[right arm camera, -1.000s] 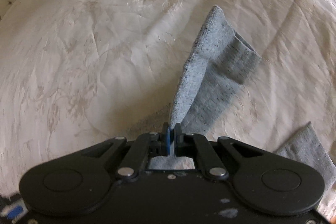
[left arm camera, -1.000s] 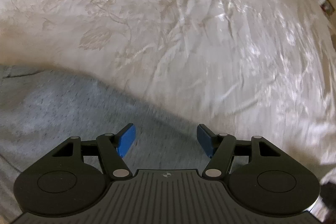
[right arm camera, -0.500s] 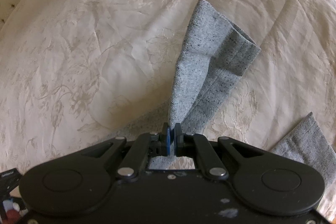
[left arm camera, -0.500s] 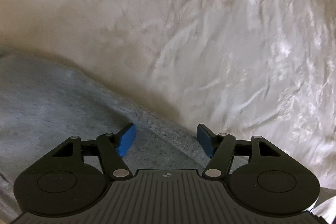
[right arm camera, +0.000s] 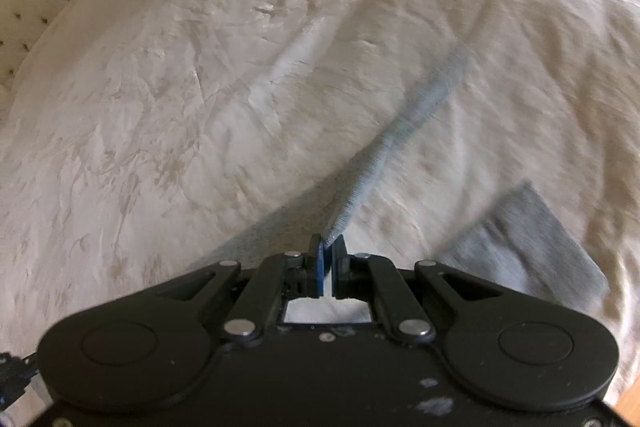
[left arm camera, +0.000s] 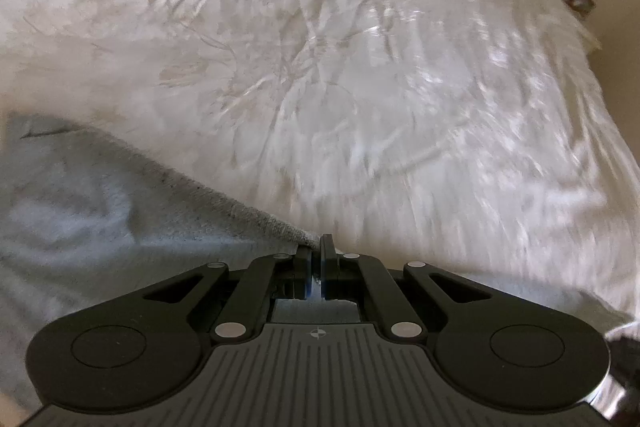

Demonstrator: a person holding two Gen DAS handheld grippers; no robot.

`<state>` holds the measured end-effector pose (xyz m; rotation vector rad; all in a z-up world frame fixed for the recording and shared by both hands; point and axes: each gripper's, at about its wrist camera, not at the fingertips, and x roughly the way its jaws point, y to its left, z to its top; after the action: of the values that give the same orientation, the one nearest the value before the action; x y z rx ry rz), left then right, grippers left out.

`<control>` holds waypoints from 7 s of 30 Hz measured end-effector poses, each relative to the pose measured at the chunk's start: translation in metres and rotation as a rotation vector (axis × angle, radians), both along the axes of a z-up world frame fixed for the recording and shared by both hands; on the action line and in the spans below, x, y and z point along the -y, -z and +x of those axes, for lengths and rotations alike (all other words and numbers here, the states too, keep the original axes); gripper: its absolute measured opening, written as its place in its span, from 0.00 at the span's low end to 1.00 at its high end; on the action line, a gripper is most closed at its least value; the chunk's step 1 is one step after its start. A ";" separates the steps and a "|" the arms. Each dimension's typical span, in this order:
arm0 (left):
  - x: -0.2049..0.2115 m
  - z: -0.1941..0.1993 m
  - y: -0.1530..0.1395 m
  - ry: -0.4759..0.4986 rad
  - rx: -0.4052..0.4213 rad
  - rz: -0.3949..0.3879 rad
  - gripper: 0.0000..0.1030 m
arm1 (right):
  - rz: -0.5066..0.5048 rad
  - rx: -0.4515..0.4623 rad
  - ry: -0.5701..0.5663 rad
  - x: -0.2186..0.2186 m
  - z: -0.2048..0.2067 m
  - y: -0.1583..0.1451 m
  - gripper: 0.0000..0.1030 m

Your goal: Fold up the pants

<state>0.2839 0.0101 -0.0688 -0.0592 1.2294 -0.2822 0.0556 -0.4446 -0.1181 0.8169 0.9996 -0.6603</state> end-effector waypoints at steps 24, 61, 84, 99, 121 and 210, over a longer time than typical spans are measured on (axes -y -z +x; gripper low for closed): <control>-0.021 -0.143 0.075 0.192 -0.075 0.221 0.03 | -0.021 -0.153 -0.010 -0.055 -0.137 0.071 0.04; -0.018 -0.157 0.079 0.090 -0.070 0.262 0.04 | -0.159 0.064 -0.148 -0.019 -0.158 0.033 0.04; -0.006 -0.157 0.102 0.038 -0.113 0.296 0.04 | -0.051 -0.054 -0.159 0.015 -0.176 0.062 0.27; 0.012 -0.158 0.132 0.014 -0.133 0.366 0.04 | -0.270 0.054 -0.403 0.077 -0.104 0.060 0.40; -0.006 -0.171 0.123 -0.097 -0.087 0.252 0.04 | -0.315 -0.063 -0.482 0.076 -0.085 0.094 0.03; -0.262 -0.084 0.132 0.196 -0.090 0.135 0.99 | -0.182 0.273 -1.269 -0.476 0.082 -0.006 0.36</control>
<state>0.2002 0.2717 -0.2012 0.1673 1.3432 -0.3688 0.1380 0.0316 -0.1125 0.0029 0.9698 0.4420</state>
